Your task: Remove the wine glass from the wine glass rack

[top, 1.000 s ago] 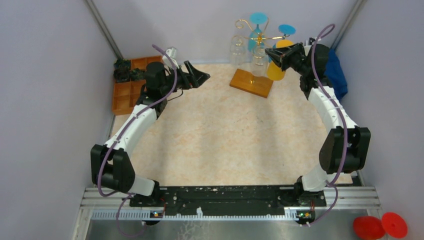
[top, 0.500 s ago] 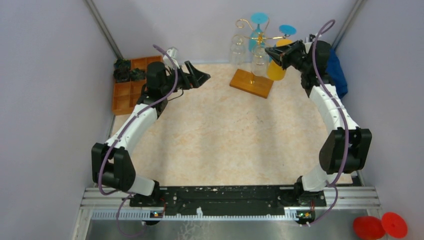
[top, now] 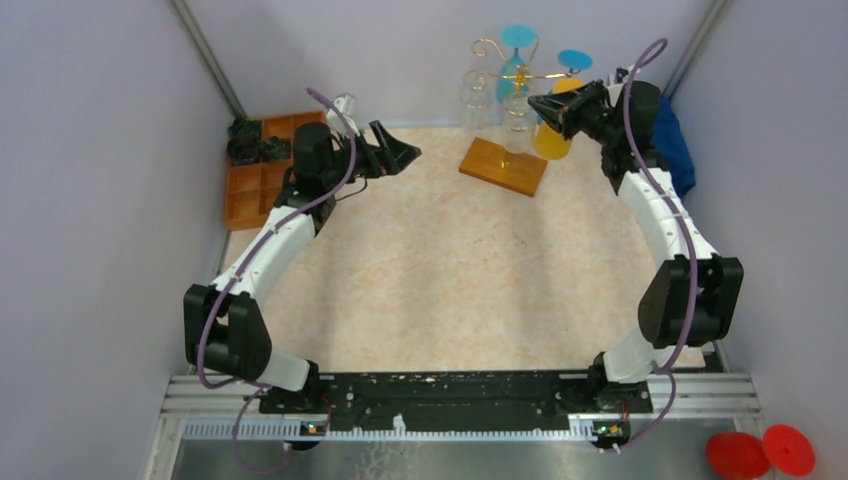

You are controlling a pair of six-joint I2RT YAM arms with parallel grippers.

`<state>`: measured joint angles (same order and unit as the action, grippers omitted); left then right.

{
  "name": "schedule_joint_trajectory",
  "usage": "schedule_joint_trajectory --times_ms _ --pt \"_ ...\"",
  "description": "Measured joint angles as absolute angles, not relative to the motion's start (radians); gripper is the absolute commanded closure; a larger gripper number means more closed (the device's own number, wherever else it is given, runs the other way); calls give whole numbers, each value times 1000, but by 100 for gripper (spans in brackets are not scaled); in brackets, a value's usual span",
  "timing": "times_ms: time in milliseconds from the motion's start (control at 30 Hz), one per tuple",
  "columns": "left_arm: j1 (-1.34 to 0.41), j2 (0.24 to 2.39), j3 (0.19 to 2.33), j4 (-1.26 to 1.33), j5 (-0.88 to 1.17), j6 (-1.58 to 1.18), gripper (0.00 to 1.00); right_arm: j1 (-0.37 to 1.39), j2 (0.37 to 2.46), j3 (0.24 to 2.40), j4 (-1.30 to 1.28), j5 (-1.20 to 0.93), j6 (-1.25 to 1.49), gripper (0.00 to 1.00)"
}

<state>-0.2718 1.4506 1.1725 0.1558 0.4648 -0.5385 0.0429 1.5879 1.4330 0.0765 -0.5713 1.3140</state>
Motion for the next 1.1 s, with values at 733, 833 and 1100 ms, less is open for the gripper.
schedule_joint_trajectory --times_ms 733,833,1100 --pt "-272 1468 1182 155 472 -539 2 43 1587 1381 150 -639 1346 100" --pt "-272 1475 1185 156 474 -539 2 44 1587 1382 150 -646 1347 100" --pt "-272 1488 1196 153 476 -538 2 64 1600 1422 149 -656 1354 100"
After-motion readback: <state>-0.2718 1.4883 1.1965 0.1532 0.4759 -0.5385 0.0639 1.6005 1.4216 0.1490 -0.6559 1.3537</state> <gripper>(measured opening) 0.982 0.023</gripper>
